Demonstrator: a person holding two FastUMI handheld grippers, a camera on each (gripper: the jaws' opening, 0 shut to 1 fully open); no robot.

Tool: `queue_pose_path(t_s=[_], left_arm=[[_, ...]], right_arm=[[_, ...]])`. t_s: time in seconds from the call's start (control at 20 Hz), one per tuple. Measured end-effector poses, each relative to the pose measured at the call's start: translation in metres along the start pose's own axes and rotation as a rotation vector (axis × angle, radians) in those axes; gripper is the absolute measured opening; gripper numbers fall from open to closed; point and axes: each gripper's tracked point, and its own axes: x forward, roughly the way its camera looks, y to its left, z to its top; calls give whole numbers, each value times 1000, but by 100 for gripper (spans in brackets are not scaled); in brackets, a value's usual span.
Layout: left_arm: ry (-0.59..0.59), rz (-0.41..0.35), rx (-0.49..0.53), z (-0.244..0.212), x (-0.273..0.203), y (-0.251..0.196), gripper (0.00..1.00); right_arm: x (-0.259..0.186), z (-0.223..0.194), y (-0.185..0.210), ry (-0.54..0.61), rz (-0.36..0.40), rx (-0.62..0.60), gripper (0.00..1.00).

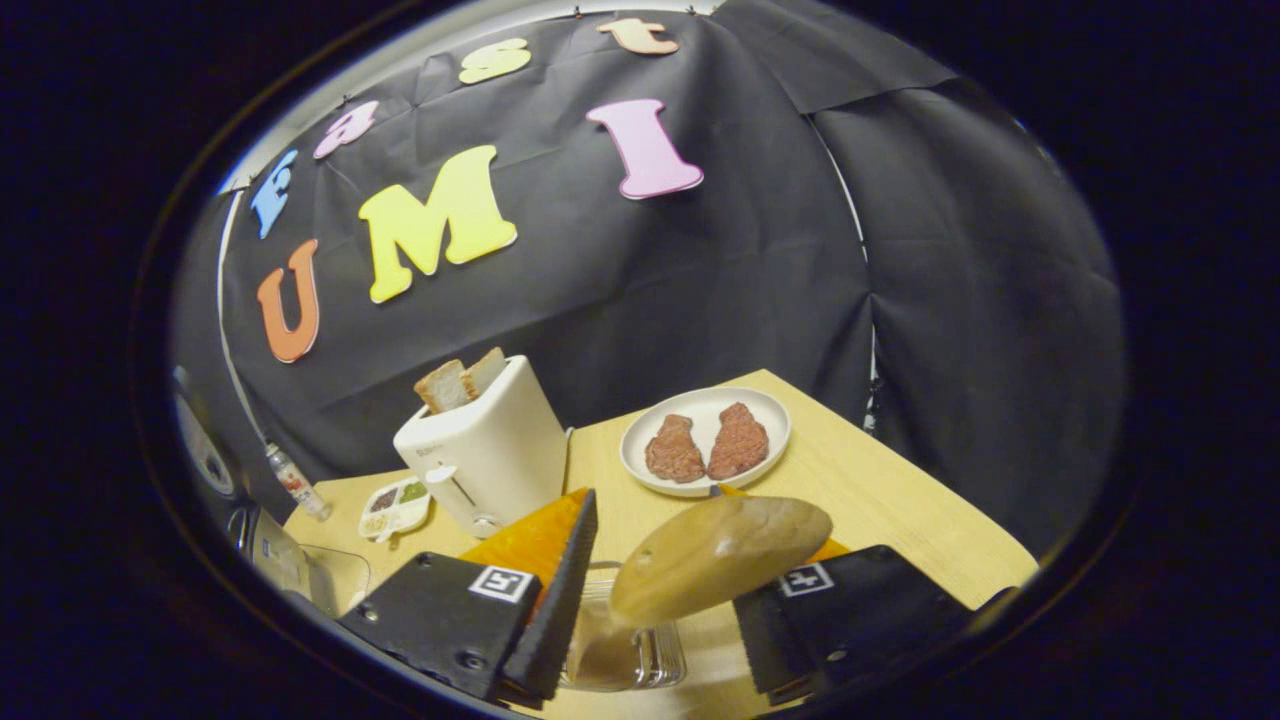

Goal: Close the left gripper, press the button to open the rice cooker; take a wooden spoon from the chopstick holder with the right hand, scoop a spoonful of rice and pour it into the rice cooker, then put the wooden spoon back into the chopstick holder.

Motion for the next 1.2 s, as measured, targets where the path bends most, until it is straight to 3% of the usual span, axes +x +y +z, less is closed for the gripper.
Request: queue_pose_path(t_s=[0.05, 0.1, 0.25, 0.5, 0.8, 1.05, 1.15, 1.2], left_arm=[[-1, -3, -2, 1, 1, -1, 96], [0, 2, -4, 2, 1, 0, 96], [-1, 6, -3, 0, 0, 4, 96], [-1, 19, 2, -1, -4, 11, 96], [-1, 47, -10, -5, -11, 36, 96], [19, 85, -10, -20, -17, 62, 96], [21, 96, -13, -24, -19, 70, 95], [22, 100, -16, -24, -22, 74, 96]], right_arm=[[2, -1, -1, 3, -1, -9, 48], [3, -1, 1, 0, 13, -1, 39], [-1, 2, 12, 5, 36, -7, 28], [-13, 15, 28, -11, 39, -85, 27], [-50, 76, 77, -75, 48, -252, 26], [-91, 120, 150, -133, 107, -381, 26], [-104, 120, 187, -127, 155, -391, 31], [-109, 118, 204, -126, 180, -389, 27]])
